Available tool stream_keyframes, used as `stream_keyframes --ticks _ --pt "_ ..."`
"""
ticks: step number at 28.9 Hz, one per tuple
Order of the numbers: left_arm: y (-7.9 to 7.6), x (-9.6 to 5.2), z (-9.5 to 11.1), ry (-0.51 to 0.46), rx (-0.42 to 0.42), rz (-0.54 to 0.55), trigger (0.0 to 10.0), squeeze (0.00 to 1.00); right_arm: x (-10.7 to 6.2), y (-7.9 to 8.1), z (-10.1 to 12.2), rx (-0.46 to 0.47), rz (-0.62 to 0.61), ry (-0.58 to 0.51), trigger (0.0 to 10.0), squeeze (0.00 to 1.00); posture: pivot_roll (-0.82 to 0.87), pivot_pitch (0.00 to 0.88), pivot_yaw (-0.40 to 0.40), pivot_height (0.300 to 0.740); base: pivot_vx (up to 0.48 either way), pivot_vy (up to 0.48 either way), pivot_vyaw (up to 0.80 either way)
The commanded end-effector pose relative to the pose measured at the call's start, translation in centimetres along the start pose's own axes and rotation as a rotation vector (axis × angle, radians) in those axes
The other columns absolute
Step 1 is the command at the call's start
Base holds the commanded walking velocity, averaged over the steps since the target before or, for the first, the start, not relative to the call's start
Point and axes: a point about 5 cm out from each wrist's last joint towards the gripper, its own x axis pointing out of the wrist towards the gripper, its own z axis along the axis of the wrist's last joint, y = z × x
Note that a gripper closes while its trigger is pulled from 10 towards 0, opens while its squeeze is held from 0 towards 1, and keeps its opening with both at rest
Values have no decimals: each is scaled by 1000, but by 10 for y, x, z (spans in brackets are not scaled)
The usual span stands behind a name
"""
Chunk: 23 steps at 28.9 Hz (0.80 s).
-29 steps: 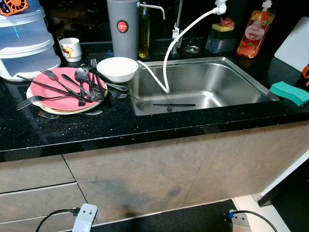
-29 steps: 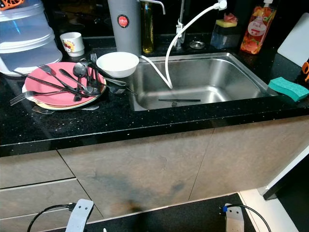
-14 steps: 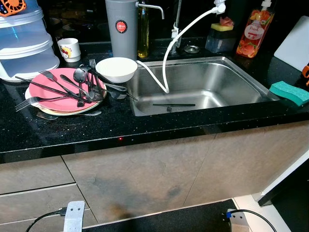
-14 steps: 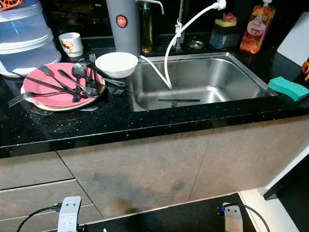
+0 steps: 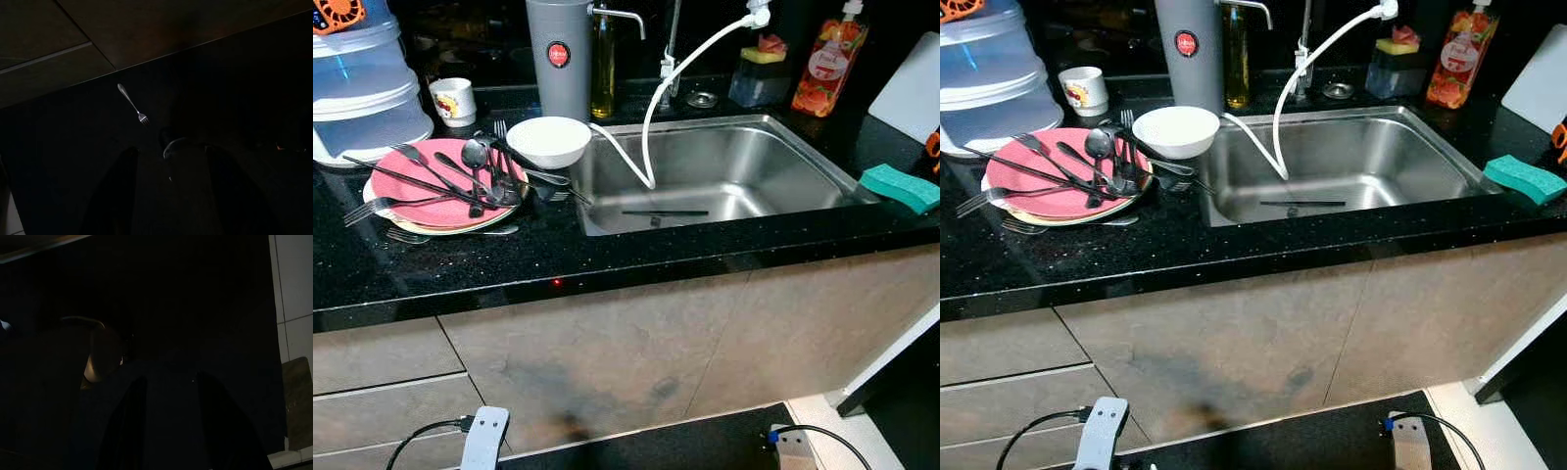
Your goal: Kitchen organization
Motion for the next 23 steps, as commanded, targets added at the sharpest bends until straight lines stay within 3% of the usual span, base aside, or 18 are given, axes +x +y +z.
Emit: stream_keyframes --ticks 1,10,11,17,20,21,23 --pt "3 0 2 -4 11 8 10000 0 1 4 6 -8 6 -5 10000 0 -11 0 27 740 0 0 0" --pt "-1 0 3 -20 2 -11 10000 0 1 3 10 -25 9 -15 10000 0 -7 0 17 740 0 0 0" --pt "-6 1 5 -30 9 -66 10000 0 1 2 10 -29 9 -13 10000 0 -7 0 10 740 0 0 0" --pt "-11 1 8 -58 18 -138 10000 0 1 2 10 -33 11 -11 10000 0 -5 0 8 740 0 0 0" --pt "-22 1 12 -85 32 -277 10000 0 0 1 10 -38 12 -10 10000 0 9 0 -5 740 0 0 0" --pt "-25 0 43 -153 67 -395 10000 0 0 1 11 -40 12 -9 10000 0 11 0 -6 740 0 0 0" --pt "-32 -5 83 -229 140 -593 10000 0 0 1 11 -42 14 -8 10000 0 11 0 -8 740 0 0 0"
